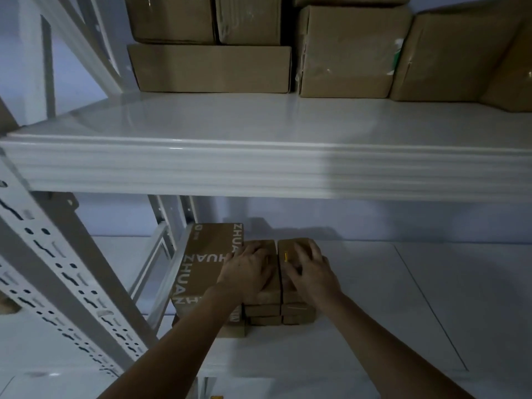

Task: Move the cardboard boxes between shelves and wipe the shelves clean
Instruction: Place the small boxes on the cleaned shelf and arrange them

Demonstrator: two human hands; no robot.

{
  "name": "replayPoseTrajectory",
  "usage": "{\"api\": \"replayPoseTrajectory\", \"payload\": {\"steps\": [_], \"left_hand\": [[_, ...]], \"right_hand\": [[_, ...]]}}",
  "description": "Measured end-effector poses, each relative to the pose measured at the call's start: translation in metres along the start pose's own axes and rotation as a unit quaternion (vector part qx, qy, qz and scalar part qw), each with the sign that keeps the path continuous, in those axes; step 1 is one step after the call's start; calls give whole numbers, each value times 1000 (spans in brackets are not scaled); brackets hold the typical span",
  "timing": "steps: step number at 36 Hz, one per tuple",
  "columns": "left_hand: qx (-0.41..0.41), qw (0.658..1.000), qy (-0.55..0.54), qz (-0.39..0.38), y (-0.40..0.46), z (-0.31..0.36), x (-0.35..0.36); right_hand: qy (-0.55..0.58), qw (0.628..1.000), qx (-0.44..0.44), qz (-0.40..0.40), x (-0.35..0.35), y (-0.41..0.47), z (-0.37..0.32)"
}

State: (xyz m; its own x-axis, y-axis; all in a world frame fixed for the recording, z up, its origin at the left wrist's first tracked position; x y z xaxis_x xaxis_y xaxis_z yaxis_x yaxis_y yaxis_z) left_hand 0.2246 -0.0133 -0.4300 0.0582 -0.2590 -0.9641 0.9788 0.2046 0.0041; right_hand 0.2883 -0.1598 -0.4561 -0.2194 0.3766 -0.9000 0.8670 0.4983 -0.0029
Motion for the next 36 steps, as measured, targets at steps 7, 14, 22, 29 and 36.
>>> {"api": "replayPoseTrajectory", "payload": {"steps": [7, 14, 22, 29, 36], "left_hand": [[52, 998, -15, -10, -13, 1, -8], [19, 1000, -4, 12, -64, 2, -35], [-37, 997, 41, 56, -149, 13, -45], [-113, 992, 48, 35, -231, 1, -36], [-177, 982, 49, 53, -321, -39, -61]], "right_hand": [[22, 999, -16, 25, -27, -18, 7], [-10, 994, -112, 19, -59, -55, -5], [-33, 971, -221, -90, -60, -115, -42], [-58, 937, -277, -204, -26, -176, -95], [-62, 908, -349, -223, 16, -214, -174]]}}
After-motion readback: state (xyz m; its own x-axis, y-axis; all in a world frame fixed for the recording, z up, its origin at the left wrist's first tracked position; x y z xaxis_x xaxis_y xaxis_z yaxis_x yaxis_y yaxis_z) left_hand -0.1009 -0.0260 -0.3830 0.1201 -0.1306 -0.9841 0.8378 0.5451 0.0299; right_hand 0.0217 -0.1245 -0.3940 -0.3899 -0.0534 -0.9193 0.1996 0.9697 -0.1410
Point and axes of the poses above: each hand's wrist, its own y-axis towards the middle knuckle, its own x-axis out of the palm, z = x × y, the point moved 10 cm from there along y, towards the middle knuckle, and after that the axes turned 4 degrees about -x, right-handed, at the moved point
